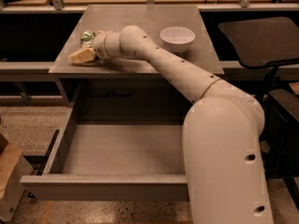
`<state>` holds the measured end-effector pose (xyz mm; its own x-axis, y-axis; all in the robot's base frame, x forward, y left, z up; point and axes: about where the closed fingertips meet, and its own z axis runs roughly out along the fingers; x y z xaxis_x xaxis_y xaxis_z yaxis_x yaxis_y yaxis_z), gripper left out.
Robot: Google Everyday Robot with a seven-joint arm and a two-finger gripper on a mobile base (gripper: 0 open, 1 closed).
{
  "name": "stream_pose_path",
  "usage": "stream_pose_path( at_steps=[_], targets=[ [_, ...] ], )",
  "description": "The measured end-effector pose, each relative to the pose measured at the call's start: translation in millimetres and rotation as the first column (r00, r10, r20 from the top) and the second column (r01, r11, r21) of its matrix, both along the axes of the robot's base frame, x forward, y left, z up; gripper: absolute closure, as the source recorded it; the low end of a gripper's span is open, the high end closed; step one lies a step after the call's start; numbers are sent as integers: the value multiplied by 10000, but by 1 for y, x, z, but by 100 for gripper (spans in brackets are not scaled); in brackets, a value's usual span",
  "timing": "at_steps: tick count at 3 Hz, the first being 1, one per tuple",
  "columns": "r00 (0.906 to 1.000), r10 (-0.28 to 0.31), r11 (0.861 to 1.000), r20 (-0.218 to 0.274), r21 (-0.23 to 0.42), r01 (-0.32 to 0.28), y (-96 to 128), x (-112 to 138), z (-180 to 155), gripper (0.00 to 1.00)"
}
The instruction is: Place green can into top drawer
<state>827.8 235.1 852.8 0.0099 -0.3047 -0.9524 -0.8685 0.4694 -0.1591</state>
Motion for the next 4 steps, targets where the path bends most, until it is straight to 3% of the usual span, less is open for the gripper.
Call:
stream_pose_path(
  at_steps=[3,4],
  targets=[
    [9992,-63,9989,382,-463,80,-5,-3,11,87],
    [9986,350,9975,396,-635,-324,-25,-17,21,100]
  ],
)
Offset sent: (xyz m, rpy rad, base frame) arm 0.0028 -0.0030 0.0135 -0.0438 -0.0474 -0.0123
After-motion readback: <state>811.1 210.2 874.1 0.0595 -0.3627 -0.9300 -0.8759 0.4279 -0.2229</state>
